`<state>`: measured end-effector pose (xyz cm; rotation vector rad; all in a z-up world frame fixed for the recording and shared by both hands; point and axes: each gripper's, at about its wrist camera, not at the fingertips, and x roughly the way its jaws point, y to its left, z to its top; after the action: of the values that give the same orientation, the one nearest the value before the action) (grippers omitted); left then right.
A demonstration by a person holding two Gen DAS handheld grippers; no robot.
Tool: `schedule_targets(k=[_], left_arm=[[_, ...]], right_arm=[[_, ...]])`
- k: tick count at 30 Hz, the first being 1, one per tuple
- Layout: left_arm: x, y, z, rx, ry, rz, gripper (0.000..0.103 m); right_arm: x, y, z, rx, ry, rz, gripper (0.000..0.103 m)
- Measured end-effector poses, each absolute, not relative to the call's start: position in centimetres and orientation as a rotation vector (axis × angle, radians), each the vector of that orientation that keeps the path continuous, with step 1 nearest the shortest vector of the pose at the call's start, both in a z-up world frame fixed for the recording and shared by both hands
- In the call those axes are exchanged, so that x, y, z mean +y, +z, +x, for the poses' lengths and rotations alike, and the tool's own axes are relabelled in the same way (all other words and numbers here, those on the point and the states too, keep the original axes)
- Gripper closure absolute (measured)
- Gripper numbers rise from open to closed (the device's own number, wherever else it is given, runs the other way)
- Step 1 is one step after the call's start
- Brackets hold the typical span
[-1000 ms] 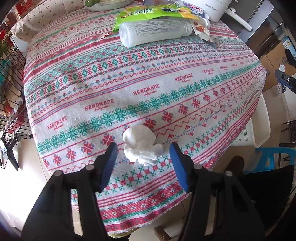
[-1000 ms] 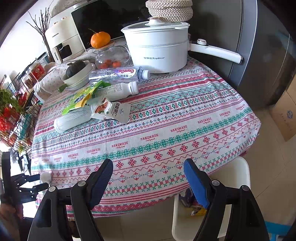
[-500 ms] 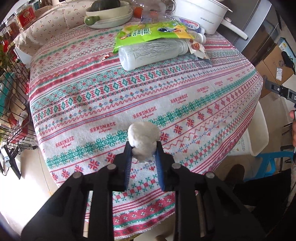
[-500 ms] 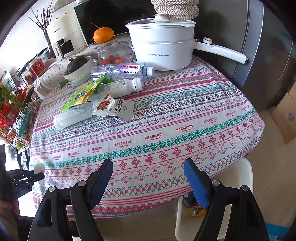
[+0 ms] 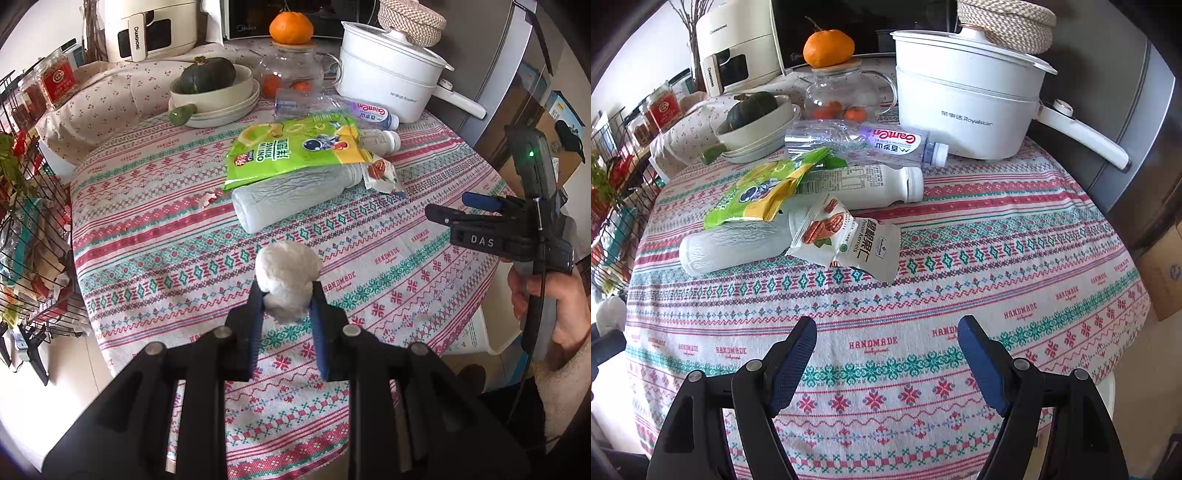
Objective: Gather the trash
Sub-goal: 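Grasp the white nut snack pouch with the right gripper while the left holds the tissue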
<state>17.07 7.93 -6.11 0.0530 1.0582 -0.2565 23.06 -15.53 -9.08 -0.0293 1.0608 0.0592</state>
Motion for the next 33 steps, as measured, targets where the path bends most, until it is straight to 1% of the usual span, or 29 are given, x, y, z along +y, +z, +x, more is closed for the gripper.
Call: schedule_targets(k=[6, 11, 13, 14, 16, 18, 19, 21, 24, 33], left_arm=[[8.6, -6.8, 18.1, 1.085, -0.236, 0.023, 0.077], [8.7, -7.0, 18.2, 1.093, -0.234, 0.04, 0.077], [8.8, -7.1, 18.3, 1.095, -0.233, 0.042, 0.077], [8.9, -7.1, 18.3, 1.095, -0.232, 0.042, 0.077], [9.0, -7.2, 18.3, 1.096, -0.229, 0.041, 0.077], [9.1, -7.1, 18.3, 1.096, -0.226, 0.04, 0.077], [9.1, -7.1, 18.3, 1.096, -0.226, 0.039, 0.077], [9.0, -7.1, 18.3, 1.095, -0.229, 0.038, 0.077], [8.7, -6.9, 18.2, 1.091, -0.237, 0.041, 0.077], [6.3, -6.4, 17.4, 1.075, -0.286, 0.058, 0.077]], right_arm=[[-10.5, -12.0, 25.9, 1.034, 0.08, -0.226, 0.023], [-8.8, -13.6, 27.7, 1.017, 0.055, -0.294, 0.025], [-8.6, -13.9, 28.3, 1.009, 0.051, -0.294, 0.029], [-8.6, -13.9, 28.5, 1.004, 0.05, -0.293, 0.032], [-8.7, -14.0, 28.9, 0.992, 0.046, -0.291, 0.041], [-9.0, -14.0, 29.1, 0.988, 0.048, -0.281, 0.065], [-9.3, -13.9, 29.2, 0.989, 0.05, -0.267, 0.07], [-10.2, -13.5, 29.2, 0.995, 0.061, -0.225, 0.096], [-12.1, -12.5, 29.2, 1.016, 0.06, -0.15, 0.097], [-17.7, -7.9, 26.2, 0.994, 0.118, 0.056, 0.099]])
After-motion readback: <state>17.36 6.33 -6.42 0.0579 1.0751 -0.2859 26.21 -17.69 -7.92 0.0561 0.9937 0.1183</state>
